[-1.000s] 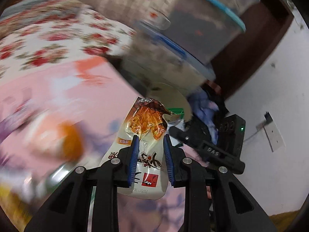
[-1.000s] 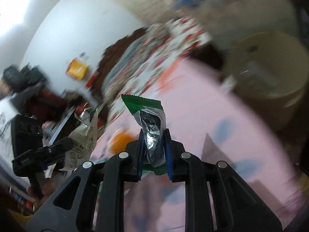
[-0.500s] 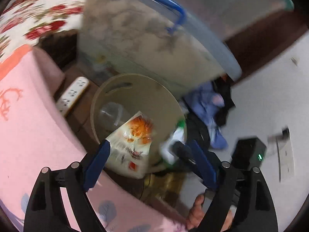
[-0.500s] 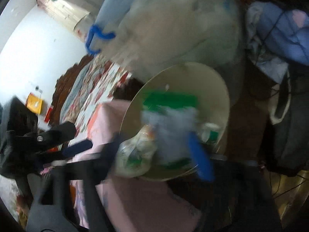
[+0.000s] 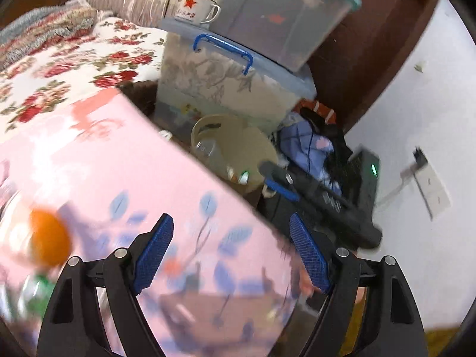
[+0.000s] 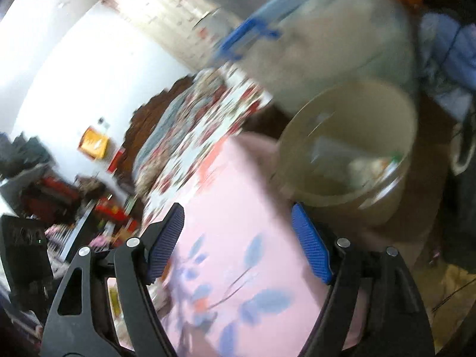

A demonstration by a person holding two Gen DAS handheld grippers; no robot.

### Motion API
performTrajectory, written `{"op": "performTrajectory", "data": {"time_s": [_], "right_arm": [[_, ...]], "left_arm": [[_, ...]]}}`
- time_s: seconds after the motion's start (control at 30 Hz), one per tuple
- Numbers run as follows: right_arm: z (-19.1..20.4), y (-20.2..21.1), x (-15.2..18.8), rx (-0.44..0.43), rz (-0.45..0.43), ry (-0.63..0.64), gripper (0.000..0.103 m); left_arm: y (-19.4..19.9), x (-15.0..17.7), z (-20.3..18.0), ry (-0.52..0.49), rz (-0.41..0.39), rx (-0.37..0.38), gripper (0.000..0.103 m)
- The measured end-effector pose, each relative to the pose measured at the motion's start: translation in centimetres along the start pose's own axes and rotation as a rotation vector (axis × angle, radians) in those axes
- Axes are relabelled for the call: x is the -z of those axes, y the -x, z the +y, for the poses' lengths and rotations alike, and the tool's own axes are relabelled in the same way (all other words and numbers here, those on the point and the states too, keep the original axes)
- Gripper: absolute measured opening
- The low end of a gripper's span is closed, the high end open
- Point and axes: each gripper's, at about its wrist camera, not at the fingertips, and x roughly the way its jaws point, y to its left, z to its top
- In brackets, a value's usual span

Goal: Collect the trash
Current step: 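Grasp the yellow spice box with the left tool while the right tool grasps crumpled tissue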

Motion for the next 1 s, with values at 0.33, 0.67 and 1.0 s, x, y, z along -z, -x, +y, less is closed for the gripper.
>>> {"op": "performTrajectory", "data": {"time_s": [0.33, 0.67, 1.0], "right_arm": [[8.9, -3.9, 9.2, -0.132, 0.216, 0.128, 0.062], [16.0, -4.9, 17.6, -0.224, 0.403, 0.262, 0.064], [22.3, -8.3, 23.6, -0.188, 0.521, 0.515, 0.074]], "left_arm": [[14.3, 12.2, 9.5, 0.194, -0.097, -0.193, 0.076], [19.0, 16.0, 18.3, 0.371, -0.172, -0.463, 0.077], [14.2, 15.9, 20.7, 0.380, -0.101, -0.479, 0.077]]}}
